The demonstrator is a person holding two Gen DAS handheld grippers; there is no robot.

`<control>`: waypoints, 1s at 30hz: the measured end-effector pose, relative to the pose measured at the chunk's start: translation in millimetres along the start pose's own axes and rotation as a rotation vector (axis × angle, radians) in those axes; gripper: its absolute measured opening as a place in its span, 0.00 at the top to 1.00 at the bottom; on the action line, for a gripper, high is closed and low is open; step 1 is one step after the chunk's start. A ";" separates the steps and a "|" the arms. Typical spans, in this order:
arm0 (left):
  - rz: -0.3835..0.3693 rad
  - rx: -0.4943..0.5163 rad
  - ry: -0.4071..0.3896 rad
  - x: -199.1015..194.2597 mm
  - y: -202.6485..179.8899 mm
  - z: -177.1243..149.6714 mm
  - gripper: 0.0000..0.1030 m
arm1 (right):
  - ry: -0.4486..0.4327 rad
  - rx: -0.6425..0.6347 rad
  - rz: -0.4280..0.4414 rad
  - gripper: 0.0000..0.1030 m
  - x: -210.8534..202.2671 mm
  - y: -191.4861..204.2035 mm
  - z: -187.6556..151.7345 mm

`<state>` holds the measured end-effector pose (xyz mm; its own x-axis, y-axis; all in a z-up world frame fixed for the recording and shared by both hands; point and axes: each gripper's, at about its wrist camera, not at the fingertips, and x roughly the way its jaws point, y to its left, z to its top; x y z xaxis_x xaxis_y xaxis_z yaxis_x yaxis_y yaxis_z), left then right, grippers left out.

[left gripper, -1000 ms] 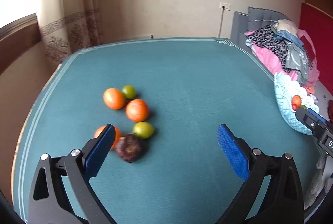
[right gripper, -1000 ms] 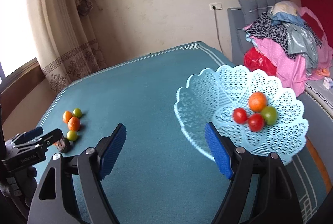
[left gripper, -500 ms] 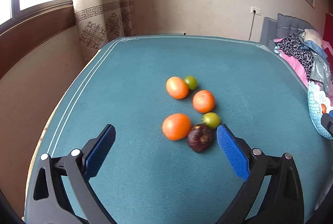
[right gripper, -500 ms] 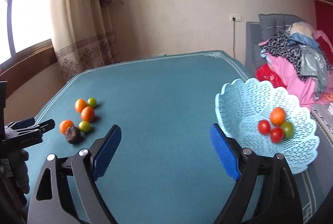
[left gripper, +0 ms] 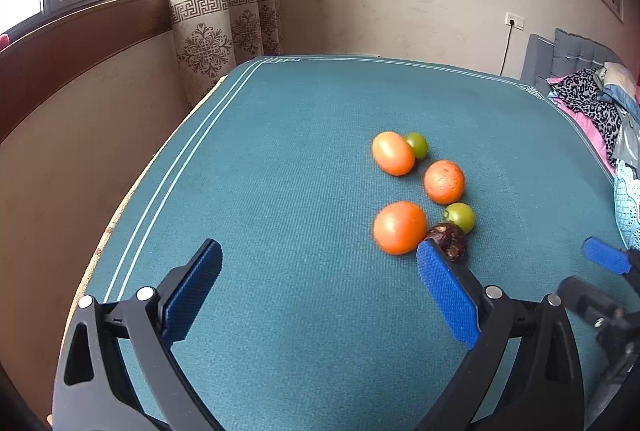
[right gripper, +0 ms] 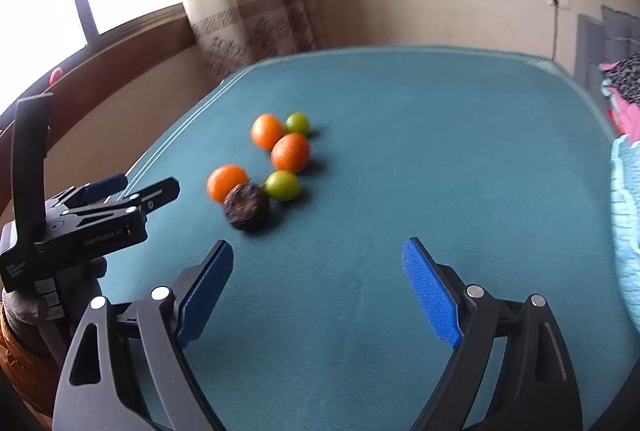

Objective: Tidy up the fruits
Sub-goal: 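Close the right gripper on the dark brown fruit while the left gripper closes on an orange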

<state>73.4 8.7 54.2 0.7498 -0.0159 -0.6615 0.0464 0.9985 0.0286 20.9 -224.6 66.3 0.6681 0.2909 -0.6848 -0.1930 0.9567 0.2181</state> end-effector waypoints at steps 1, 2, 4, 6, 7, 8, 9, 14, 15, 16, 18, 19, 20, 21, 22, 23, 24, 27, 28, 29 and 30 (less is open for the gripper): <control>0.008 -0.007 0.002 1.3 3.7 0.0 0.04 | 0.021 0.000 0.012 0.16 7.1 3.7 0.4; 0.011 -0.015 0.004 2.3 6.6 0.2 0.04 | 0.045 -0.004 0.027 0.16 15.5 8.7 1.1; 0.018 -0.030 0.006 3.8 12.3 0.6 0.04 | 0.068 -0.016 0.043 0.17 25.4 15.8 1.8; 0.023 -0.042 0.007 3.9 17.4 0.5 0.04 | 0.077 -0.041 0.049 0.18 35.0 26.3 4.1; 0.025 -0.046 0.007 4.4 20.1 0.7 0.04 | 0.080 -0.049 0.047 0.19 38.9 30.4 5.7; 0.028 -0.046 0.007 4.8 21.8 0.8 0.04 | 0.085 -0.053 0.046 0.19 43.9 35.0 9.3; 0.032 -0.047 0.008 5.3 23.5 0.8 0.04 | 0.087 -0.054 0.045 0.22 47.1 37.3 11.4; 0.048 -0.045 0.019 8.8 31.3 -0.1 0.04 | 0.089 -0.051 0.050 0.28 60.6 47.8 20.0; 0.049 -0.048 0.020 9.5 32.9 -0.2 0.04 | 0.089 -0.053 0.051 0.30 62.6 50.5 21.4; 0.050 -0.053 0.022 10.0 35.4 -0.6 0.04 | 0.091 -0.055 0.052 0.32 64.4 52.2 22.4; 0.053 -0.060 0.024 11.2 38.3 -0.5 0.04 | 0.100 -0.063 0.055 0.37 68.4 55.0 23.9; 0.053 -0.063 0.025 12.0 39.9 -0.6 0.04 | 0.109 -0.073 0.055 0.41 70.0 55.6 24.8; 0.054 -0.065 0.027 12.7 40.9 -0.7 0.04 | 0.115 -0.079 0.059 0.42 72.7 58.0 25.2; 0.055 -0.065 0.028 13.3 41.6 -0.9 0.04 | 0.116 -0.083 0.062 0.43 73.9 59.6 25.2; 0.054 -0.066 0.030 14.0 41.9 -0.8 0.04 | 0.115 -0.087 0.063 0.47 75.0 60.9 25.4; 0.053 -0.066 0.031 14.4 41.6 -0.7 0.04 | 0.114 -0.092 0.063 0.48 76.8 62.6 25.7; 0.051 -0.064 0.032 14.9 40.7 -0.5 0.04 | 0.111 -0.094 0.059 0.50 77.5 62.9 25.7; 0.045 -0.055 0.032 15.8 36.7 0.0 0.04 | 0.102 -0.091 0.050 0.59 81.8 59.9 28.3; 0.039 -0.052 0.033 16.5 34.1 0.2 0.04 | 0.101 -0.084 0.058 0.59 79.6 57.5 26.9; 0.033 -0.047 0.034 17.4 31.5 0.6 0.04 | 0.099 -0.078 0.063 0.59 77.9 55.0 26.5; 0.028 -0.040 0.034 18.1 28.4 0.6 0.04 | 0.096 -0.079 0.060 0.59 76.4 53.8 26.1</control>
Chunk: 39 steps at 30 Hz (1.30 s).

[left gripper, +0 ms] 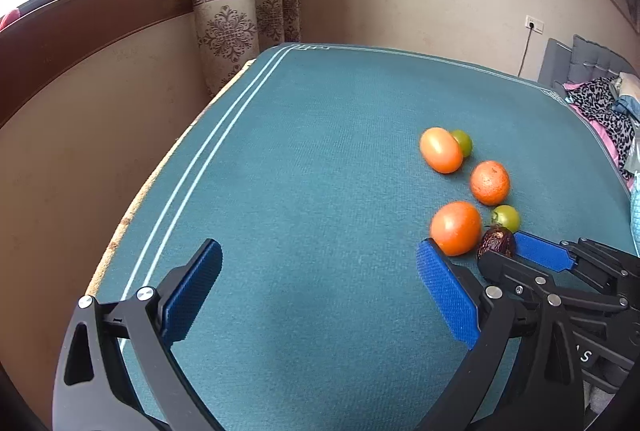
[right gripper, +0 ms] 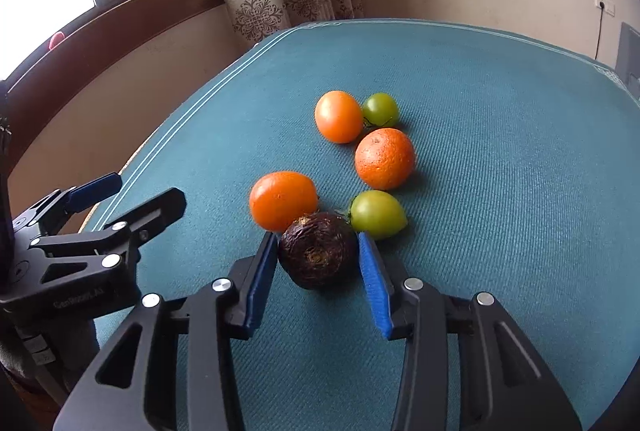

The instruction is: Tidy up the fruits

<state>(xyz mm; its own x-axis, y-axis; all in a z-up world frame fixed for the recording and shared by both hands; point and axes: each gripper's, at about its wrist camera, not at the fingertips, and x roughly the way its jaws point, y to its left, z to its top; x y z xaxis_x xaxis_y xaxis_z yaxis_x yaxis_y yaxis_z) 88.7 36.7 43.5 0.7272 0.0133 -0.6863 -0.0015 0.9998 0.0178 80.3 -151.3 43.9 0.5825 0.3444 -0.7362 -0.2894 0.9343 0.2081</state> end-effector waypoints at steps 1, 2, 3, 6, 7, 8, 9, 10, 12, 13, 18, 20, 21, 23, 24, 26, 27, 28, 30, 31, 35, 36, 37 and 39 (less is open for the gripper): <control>-0.005 0.010 0.000 0.9 -5.1 -0.3 0.04 | -0.003 -0.001 -0.006 0.59 -1.9 -1.4 -1.7; -0.008 0.015 -0.001 1.5 -8.4 -0.3 0.04 | -0.007 0.003 -0.017 0.59 -4.5 -4.6 -3.6; -0.015 0.021 -0.001 2.0 -11.7 -0.5 0.04 | -0.009 0.010 -0.020 0.59 -6.2 -7.4 -5.1; -0.040 0.044 0.001 2.9 -24.0 -1.3 0.04 | -0.020 0.035 -0.040 0.59 -13.6 -17.1 -9.5; -0.049 0.054 -0.003 2.3 -28.8 -1.5 0.04 | -0.027 0.036 -0.056 0.59 -16.9 -19.7 -11.8; -0.056 0.062 -0.006 1.9 -32.3 -1.6 0.04 | -0.033 0.035 -0.075 0.59 -20.8 -22.6 -14.7; -0.062 0.072 -0.012 1.2 -36.4 -1.3 0.04 | -0.037 0.036 -0.089 0.59 -23.5 -25.5 -16.5; -0.066 0.077 -0.016 0.9 -39.0 -1.2 0.04 | -0.041 0.045 -0.103 0.59 -27.0 -30.0 -19.5; -0.073 0.089 -0.022 1.4 -44.9 -0.5 0.04 | -0.048 0.073 -0.106 0.59 -34.0 -37.8 -25.3; -0.076 0.097 -0.023 2.8 -48.5 0.0 0.04 | -0.050 0.083 -0.108 0.59 -36.9 -41.3 -27.4; -0.083 0.123 0.001 15.2 -62.5 2.6 0.04 | -0.065 0.126 -0.112 0.59 -48.0 -55.4 -37.7; -0.087 0.129 0.014 20.7 -66.2 4.0 0.04 | -0.069 0.134 -0.107 0.59 -48.9 -57.4 -38.8; -0.092 0.131 0.018 22.8 -67.6 4.6 0.04 | -0.070 0.135 -0.105 0.59 -48.4 -57.6 -39.0; -0.097 0.137 0.031 27.3 -70.3 5.7 0.06 | -0.073 0.138 -0.101 0.59 -50.8 -59.4 -42.1; -0.100 0.138 0.036 29.3 -71.1 6.0 0.10 | -0.074 0.139 -0.099 0.59 -50.8 -60.0 -42.2; -0.114 0.141 0.055 34.8 -71.8 6.5 0.17 | -0.077 0.144 -0.094 0.59 -50.1 -59.9 -42.1; -0.120 0.140 0.072 38.6 -71.6 6.8 0.26 | -0.079 0.146 -0.093 0.59 -49.6 -59.4 -42.1; -0.138 0.138 0.094 43.0 -71.7 6.7 0.30 | -0.079 0.146 -0.092 0.59 -49.5 -59.6 -42.3; -0.154 0.138 0.097 44.3 -71.5 7.2 0.36 | -0.081 0.147 -0.091 0.59 -48.5 -59.2 -42.4; -0.172 0.144 0.089 42.6 -72.6 7.0 0.43 | -0.080 0.147 -0.090 0.59 -48.1 -59.2 -42.5; -0.212 0.167 0.075 40.5 -76.5 5.3 0.60 | -0.076 0.143 -0.090 0.59 -47.2 -58.2 -42.9; -0.220 0.168 0.069 39.9 -76.5 5.5 0.60 | -0.074 0.144 -0.088 0.58 -47.0 -58.3 -42.8; -0.228 0.167 0.065 39.4 -76.6 5.5 0.60 | -0.068 0.143 -0.084 0.58 -45.3 -58.2 -42.3; -0.235 0.161 0.057 38.3 -75.4 4.6 0.60 | -0.052 0.139 -0.080 0.58 -42.0 -57.6 -41.6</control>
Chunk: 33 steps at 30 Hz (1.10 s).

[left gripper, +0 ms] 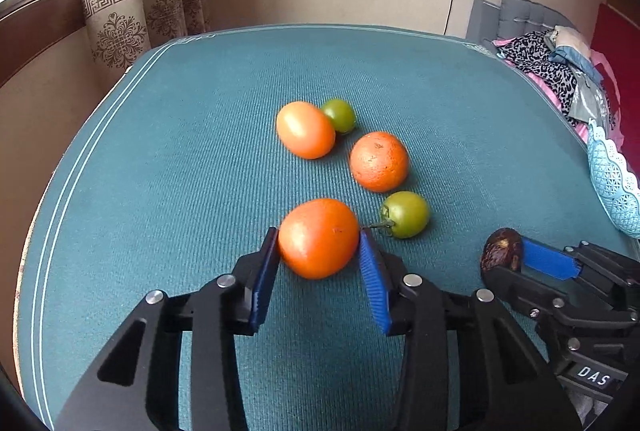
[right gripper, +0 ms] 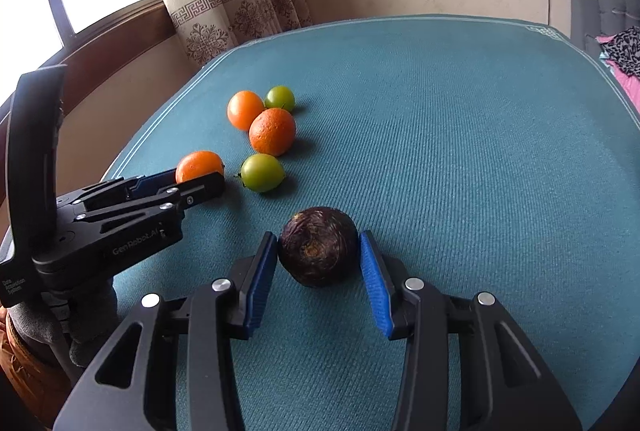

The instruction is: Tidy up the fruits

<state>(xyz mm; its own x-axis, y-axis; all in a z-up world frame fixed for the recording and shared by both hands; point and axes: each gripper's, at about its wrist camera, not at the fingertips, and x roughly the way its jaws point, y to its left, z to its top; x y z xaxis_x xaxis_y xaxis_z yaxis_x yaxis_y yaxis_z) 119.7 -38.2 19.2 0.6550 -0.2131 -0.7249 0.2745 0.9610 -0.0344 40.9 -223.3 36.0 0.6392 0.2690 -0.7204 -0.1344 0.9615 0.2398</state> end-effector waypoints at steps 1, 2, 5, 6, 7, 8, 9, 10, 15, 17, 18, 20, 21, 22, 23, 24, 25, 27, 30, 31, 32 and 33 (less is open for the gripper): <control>0.001 -0.004 -0.008 -1.7 1.2 -0.2 0.60 | 0.000 -0.001 -0.001 0.58 0.0 0.4 0.0; -0.001 -0.009 -0.015 -4.0 1.8 -0.6 0.60 | 0.002 -0.002 -0.002 0.58 0.4 0.7 0.1; -0.001 -0.020 -0.027 -7.4 1.5 -1.9 0.60 | 0.013 -0.003 0.001 0.58 2.8 0.6 0.4; 0.002 -0.022 -0.027 -7.7 1.5 -2.0 0.60 | 0.017 -0.002 0.003 0.58 3.6 0.4 0.6; 0.005 -0.025 -0.027 -8.0 1.7 -2.8 0.60 | 0.019 0.000 0.005 0.58 4.3 0.0 0.9; 0.008 -0.028 -0.027 -8.9 1.8 -3.2 0.60 | 0.020 0.001 0.006 0.58 4.5 -0.2 0.9; 0.011 -0.031 -0.027 -9.6 1.4 -3.8 0.60 | 0.020 0.000 0.006 0.58 4.5 -0.5 1.1; 0.015 -0.033 -0.027 -10.0 1.1 -3.8 0.60 | 0.019 0.000 0.006 0.58 4.3 -0.4 1.0; 0.022 -0.043 -0.024 -14.8 0.1 -6.1 0.60 | 0.005 -0.009 0.002 0.60 0.7 1.2 0.5; 0.025 -0.043 -0.025 -17.9 -0.2 -7.5 0.60 | -0.007 -0.002 0.004 0.60 -2.6 0.4 0.7; 0.026 -0.043 -0.027 -19.7 -1.5 -8.2 0.60 | -0.012 0.002 0.007 0.60 -4.5 -0.3 0.7; 0.025 -0.042 -0.033 -24.1 -3.1 -8.2 0.60 | -0.023 0.010 0.009 0.60 -8.9 -1.9 0.8; 0.024 -0.040 -0.038 -27.1 -4.5 -7.4 0.60 | -0.027 0.013 0.009 0.60 -10.8 -2.9 0.7; 0.023 -0.039 -0.042 -29.6 -6.6 -7.1 0.60 | -0.031 0.017 0.010 0.60 -12.5 -4.0 0.6; 0.023 -0.037 -0.047 -31.9 -7.9 -6.7 0.60 | -0.035 0.022 0.009 0.60 -14.5 -5.4 0.5; 0.022 -0.032 -0.053 -35.0 -10.3 -5.7 0.60 | -0.039 0.027 0.009 0.60 -16.5 -6.5 0.0; 0.021 -0.028 -0.057 -37.6 -12.4 -5.3 0.60 | -0.043 0.031 0.008 0.60 -18.4 -7.7 0.0; 0.016 -0.019 -0.066 -42.8 -15.9 -3.6 0.60 | -0.055 0.042 0.008 0.60 -23.6 -10.3 0.6; 0.013 -0.007 -0.077 -50.2 -23.0 -2.1 0.60 | -0.078 0.055 0.006 0.60 -32.6 -15.3 1.2; 0.012 -0.004 -0.080 -52.3 -25.3 -1.7 0.60 | -0.084 0.059 0.005 0.60 -35.4 -16.9 1.5; 0.011 -0.002 -0.083 -54.0 -27.6 -1.2 0.60 | -0.093 0.064 0.004 0.60 -39.0 -19.0 1.6; 0.011 0.001 -0.086 -56.2 -30.1 -0.6 0.60 | -0.099 0.067 0.002 0.60 -41.6 -20.4 1.7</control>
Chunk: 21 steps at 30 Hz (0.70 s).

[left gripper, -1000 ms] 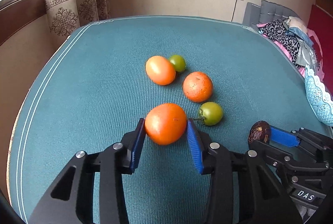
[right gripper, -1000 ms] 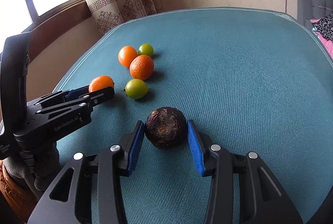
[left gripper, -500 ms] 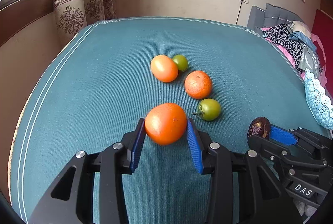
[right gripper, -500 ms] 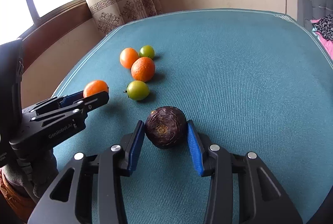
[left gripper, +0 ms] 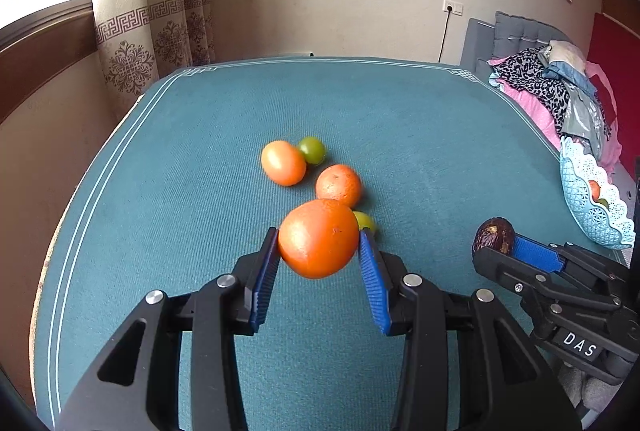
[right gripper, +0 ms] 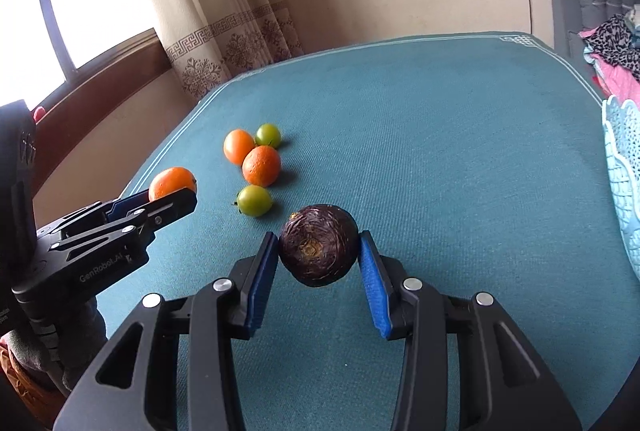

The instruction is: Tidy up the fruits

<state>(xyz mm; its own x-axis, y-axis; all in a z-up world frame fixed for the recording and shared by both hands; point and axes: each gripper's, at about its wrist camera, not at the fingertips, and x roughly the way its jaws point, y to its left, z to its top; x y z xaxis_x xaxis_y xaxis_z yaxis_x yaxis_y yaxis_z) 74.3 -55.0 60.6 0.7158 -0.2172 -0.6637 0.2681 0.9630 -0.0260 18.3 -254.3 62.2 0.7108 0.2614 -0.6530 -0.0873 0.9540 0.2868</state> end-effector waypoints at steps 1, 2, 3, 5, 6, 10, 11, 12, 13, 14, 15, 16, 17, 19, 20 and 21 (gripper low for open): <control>-0.001 0.003 -0.002 -1.1 -1.8 0.7 0.60 | -0.006 0.004 -0.001 0.60 -2.8 -2.0 0.8; -0.002 0.006 -0.004 -2.3 -4.4 1.2 0.60 | -0.014 0.008 -0.003 0.60 -6.3 -4.2 1.6; -0.002 0.010 -0.005 -3.5 -6.8 1.8 0.60 | -0.020 0.011 -0.005 0.60 -8.9 -5.4 2.4; -0.005 0.018 -0.009 -6.2 -11.5 3.3 0.60 | -0.035 0.017 -0.010 0.60 -15.8 -8.9 4.1; -0.007 0.022 -0.011 -7.5 -13.7 3.9 0.60 | -0.043 0.019 -0.012 0.60 -19.0 -10.5 4.8; -0.019 0.045 -0.025 -14.3 -26.2 6.7 0.60 | -0.079 0.030 -0.025 0.60 -33.9 -18.3 7.3; -0.022 0.050 -0.028 -15.9 -29.7 7.2 0.60 | -0.089 0.033 -0.030 0.60 -38.4 -20.7 7.8; -0.026 0.055 -0.031 -17.1 -32.8 8.2 0.60 | -0.095 0.036 -0.034 0.60 -41.1 -22.4 8.1; -0.031 0.062 -0.035 -18.4 -37.2 9.8 0.60 | -0.102 0.041 -0.041 0.60 -45.2 -25.3 8.3; -0.035 0.066 -0.038 -18.8 -40.2 11.5 0.60 | -0.108 0.044 -0.047 0.60 -48.5 -28.4 8.2; -0.039 0.070 -0.041 -19.6 -43.6 12.9 0.60 | -0.114 0.047 -0.052 0.60 -52.1 -31.4 8.3; -0.046 0.076 -0.045 -20.6 -48.5 15.1 0.60 | -0.119 0.051 -0.059 0.60 -55.5 -34.1 8.7; -0.053 0.081 -0.049 -21.6 -53.0 16.9 0.60 | -0.127 0.055 -0.068 0.60 -60.1 -37.7 9.3; -0.068 0.095 -0.060 -23.2 -62.4 21.6 0.60 | -0.144 0.062 -0.086 0.60 -68.6 -45.1 10.7; -0.075 0.107 -0.072 -25.2 -68.6 23.6 0.60 | -0.156 0.069 -0.098 0.60 -73.9 -49.9 11.9; -0.080 0.114 -0.078 -25.8 -72.8 25.4 0.60 | -0.169 0.079 -0.111 0.60 -80.2 -55.7 12.4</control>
<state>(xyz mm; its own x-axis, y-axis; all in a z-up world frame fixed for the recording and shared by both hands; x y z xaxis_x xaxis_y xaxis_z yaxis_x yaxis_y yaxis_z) 52.6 -123.5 98.6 0.7358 -0.3084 -0.6029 0.3945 0.9188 0.0115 -25.2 -330.2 107.3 0.8206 0.1206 -0.5586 0.0482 0.9594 0.2780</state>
